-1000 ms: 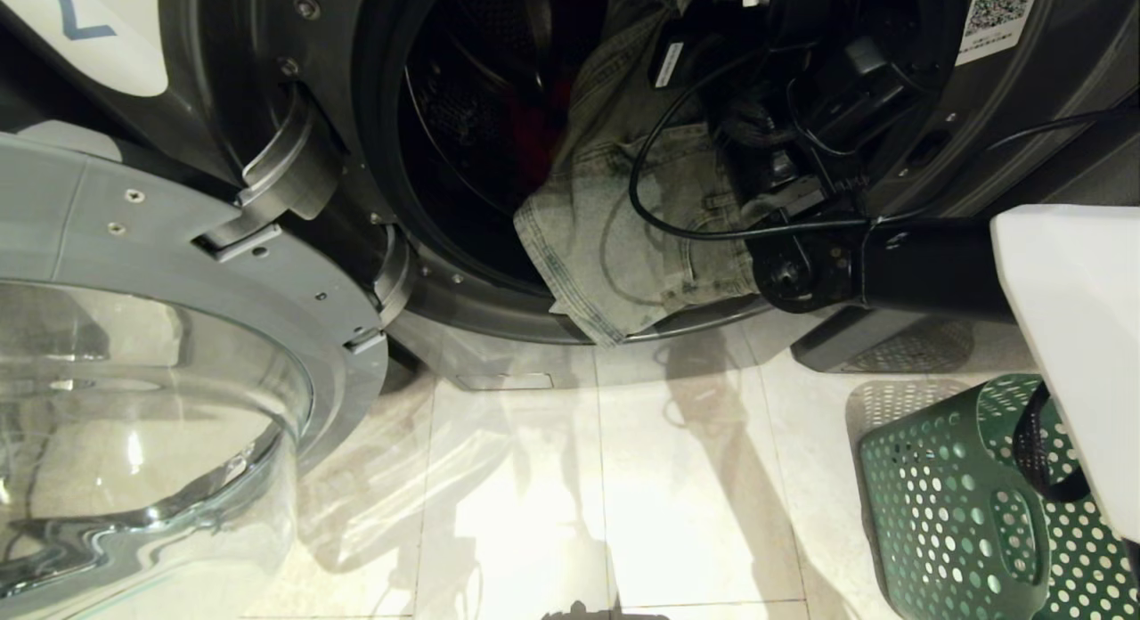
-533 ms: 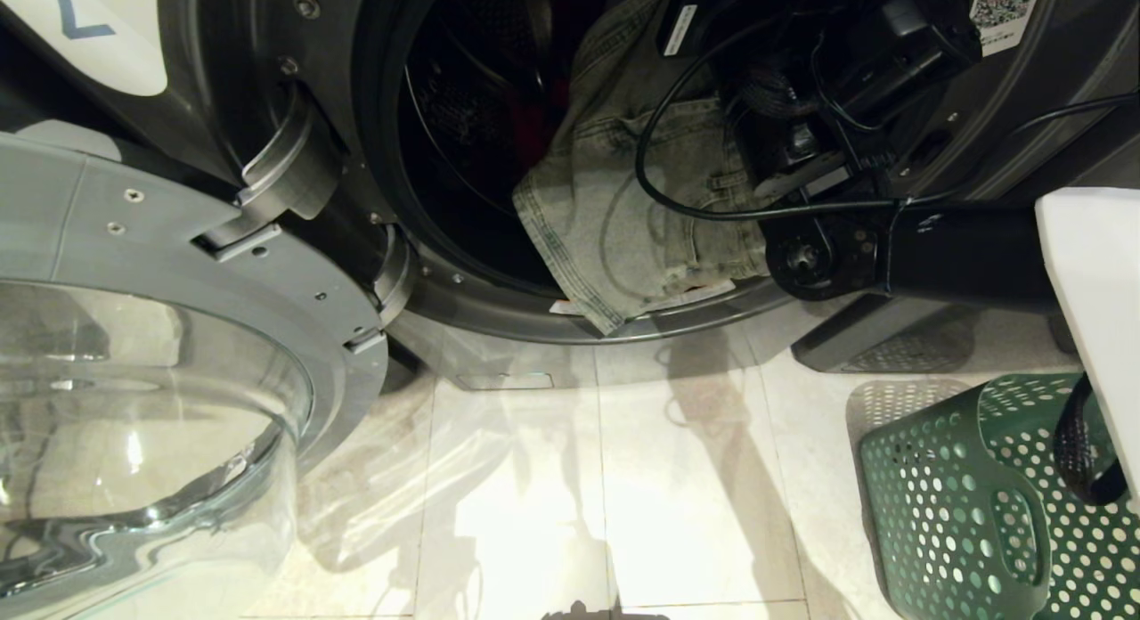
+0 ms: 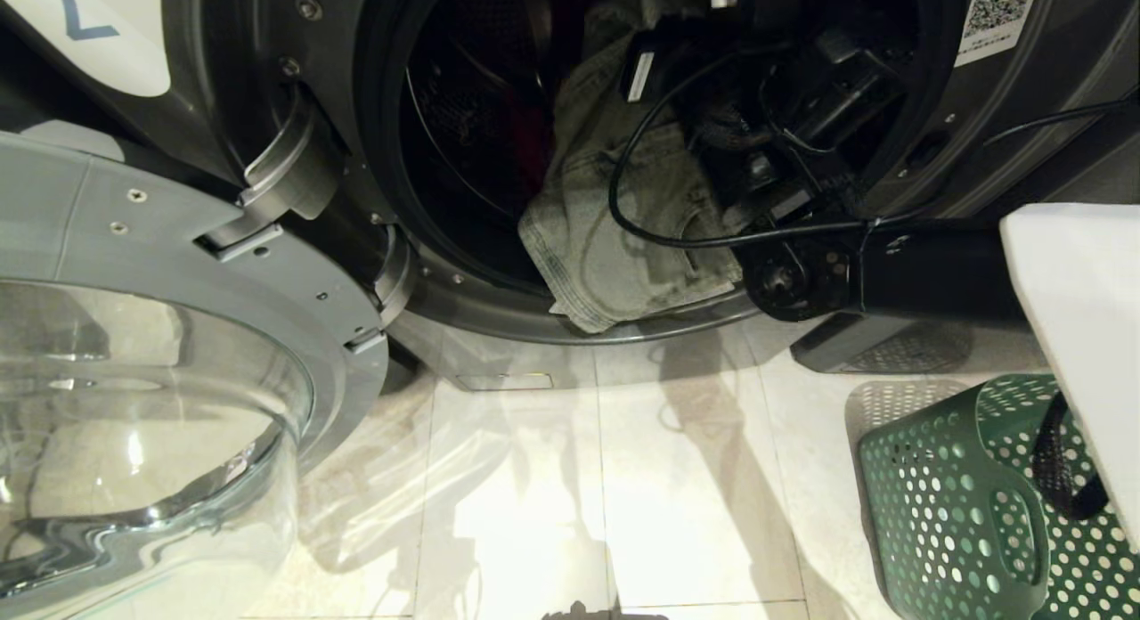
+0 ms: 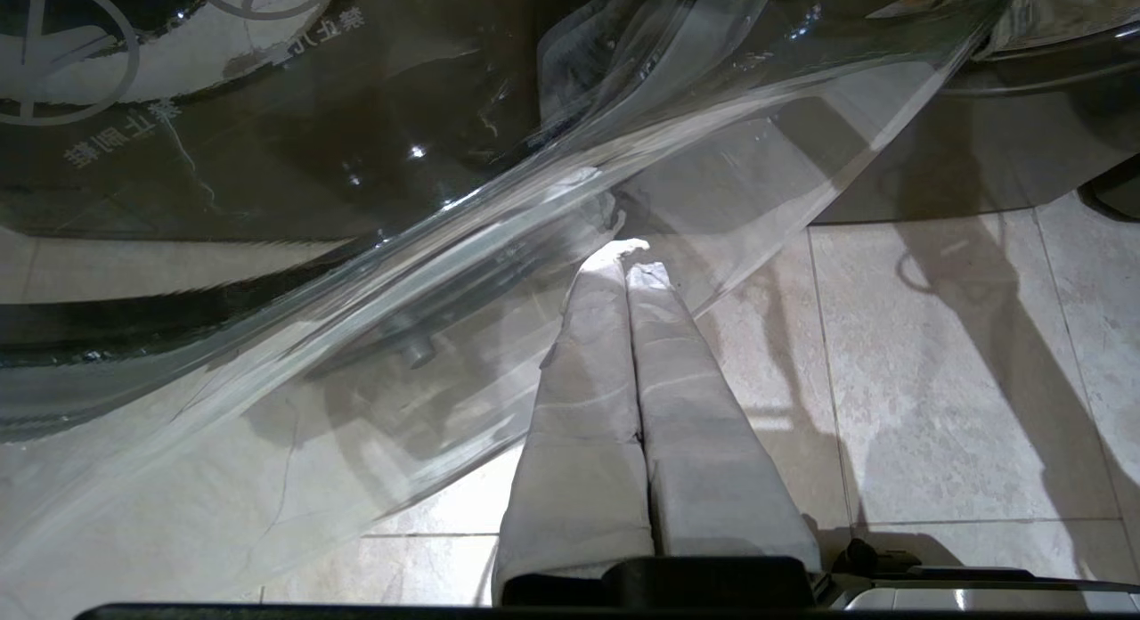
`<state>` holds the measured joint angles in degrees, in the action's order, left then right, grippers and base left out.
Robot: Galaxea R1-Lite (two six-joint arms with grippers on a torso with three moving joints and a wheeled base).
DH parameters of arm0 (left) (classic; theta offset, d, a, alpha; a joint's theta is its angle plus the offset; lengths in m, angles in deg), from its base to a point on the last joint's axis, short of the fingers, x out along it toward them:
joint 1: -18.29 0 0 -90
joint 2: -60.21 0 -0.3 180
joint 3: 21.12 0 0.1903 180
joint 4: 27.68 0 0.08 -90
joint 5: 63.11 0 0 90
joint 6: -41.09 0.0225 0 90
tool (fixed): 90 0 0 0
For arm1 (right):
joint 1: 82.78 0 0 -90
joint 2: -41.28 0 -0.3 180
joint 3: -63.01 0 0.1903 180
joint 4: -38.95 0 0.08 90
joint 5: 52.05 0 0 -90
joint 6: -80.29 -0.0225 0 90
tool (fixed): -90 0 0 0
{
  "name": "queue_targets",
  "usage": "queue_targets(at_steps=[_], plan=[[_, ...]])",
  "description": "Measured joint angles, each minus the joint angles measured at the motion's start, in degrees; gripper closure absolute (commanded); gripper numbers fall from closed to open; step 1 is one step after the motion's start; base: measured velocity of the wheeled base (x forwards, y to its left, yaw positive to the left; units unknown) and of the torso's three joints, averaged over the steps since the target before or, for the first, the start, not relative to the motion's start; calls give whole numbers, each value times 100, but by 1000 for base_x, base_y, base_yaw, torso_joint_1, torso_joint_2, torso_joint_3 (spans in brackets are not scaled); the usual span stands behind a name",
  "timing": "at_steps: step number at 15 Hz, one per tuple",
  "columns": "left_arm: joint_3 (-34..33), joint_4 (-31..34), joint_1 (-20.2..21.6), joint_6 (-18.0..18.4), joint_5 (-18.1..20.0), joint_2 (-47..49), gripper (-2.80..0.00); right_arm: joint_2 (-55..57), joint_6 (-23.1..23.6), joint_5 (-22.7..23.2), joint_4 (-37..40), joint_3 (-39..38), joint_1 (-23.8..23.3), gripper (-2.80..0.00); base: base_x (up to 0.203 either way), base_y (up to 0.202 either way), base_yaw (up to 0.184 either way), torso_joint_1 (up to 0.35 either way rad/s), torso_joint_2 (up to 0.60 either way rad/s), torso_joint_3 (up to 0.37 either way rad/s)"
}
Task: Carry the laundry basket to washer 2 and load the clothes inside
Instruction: Place the clothes into the washing machine
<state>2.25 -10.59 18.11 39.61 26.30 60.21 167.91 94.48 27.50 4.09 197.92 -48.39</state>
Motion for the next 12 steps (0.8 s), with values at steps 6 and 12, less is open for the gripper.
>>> queue_targets(at_steps=[6, 12], plan=[[0, 0, 0, 0, 0, 0, 0, 492, -205, -227, 1841, 76, -461, 0, 0, 0, 0, 0, 0, 0], [0, 0, 0, 2, 0, 0, 0, 468, -342, -203, 2224, 78, -614, -280, 0, 0, 0, 0, 0, 0]])
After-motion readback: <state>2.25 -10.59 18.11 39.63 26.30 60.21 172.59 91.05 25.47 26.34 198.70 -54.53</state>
